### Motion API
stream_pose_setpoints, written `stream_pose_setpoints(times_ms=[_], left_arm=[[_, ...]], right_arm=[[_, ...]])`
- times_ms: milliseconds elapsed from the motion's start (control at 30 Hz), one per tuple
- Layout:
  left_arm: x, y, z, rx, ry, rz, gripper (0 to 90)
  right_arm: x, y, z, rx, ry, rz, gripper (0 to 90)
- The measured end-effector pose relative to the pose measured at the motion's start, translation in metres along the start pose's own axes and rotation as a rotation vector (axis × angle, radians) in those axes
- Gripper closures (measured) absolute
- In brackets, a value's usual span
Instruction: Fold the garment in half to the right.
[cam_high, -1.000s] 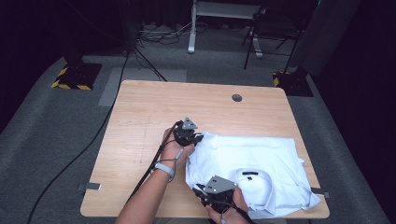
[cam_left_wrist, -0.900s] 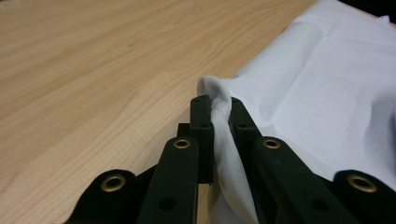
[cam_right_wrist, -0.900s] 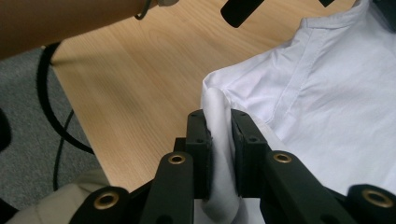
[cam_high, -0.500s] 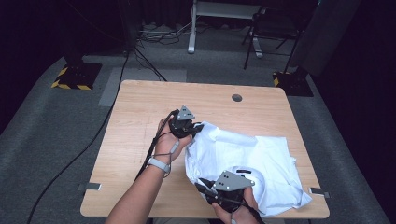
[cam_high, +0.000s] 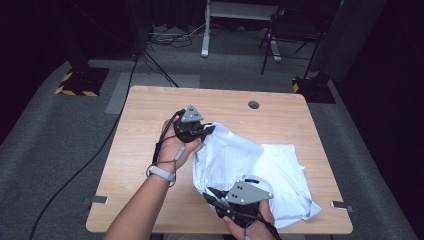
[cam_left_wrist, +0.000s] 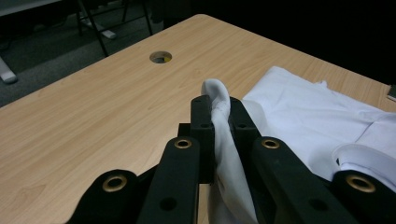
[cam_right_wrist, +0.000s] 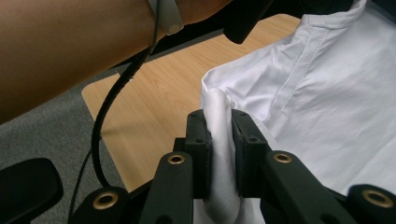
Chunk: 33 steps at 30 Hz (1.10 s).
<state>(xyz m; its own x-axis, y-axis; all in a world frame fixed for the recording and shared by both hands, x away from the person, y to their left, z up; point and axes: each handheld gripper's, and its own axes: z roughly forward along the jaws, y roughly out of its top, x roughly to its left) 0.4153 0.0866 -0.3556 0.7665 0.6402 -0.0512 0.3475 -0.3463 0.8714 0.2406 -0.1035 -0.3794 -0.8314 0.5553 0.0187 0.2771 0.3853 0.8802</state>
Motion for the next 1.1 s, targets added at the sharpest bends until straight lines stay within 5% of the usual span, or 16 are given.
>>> stream_pose_setpoints(times_ms=[467, 1100], left_arm=[[0.011, 0.023, -0.038, -0.002, 0.039, 0.035, 84.1], [0.009, 0.026, -0.039, -0.029, 0.040, 0.031, 84.1]], right_arm=[[0.022, 0.040, 0.016, -0.072, 0.045, -0.007, 78.5], [0.021, 0.043, 0.009, -0.097, 0.041, -0.024, 78.3]])
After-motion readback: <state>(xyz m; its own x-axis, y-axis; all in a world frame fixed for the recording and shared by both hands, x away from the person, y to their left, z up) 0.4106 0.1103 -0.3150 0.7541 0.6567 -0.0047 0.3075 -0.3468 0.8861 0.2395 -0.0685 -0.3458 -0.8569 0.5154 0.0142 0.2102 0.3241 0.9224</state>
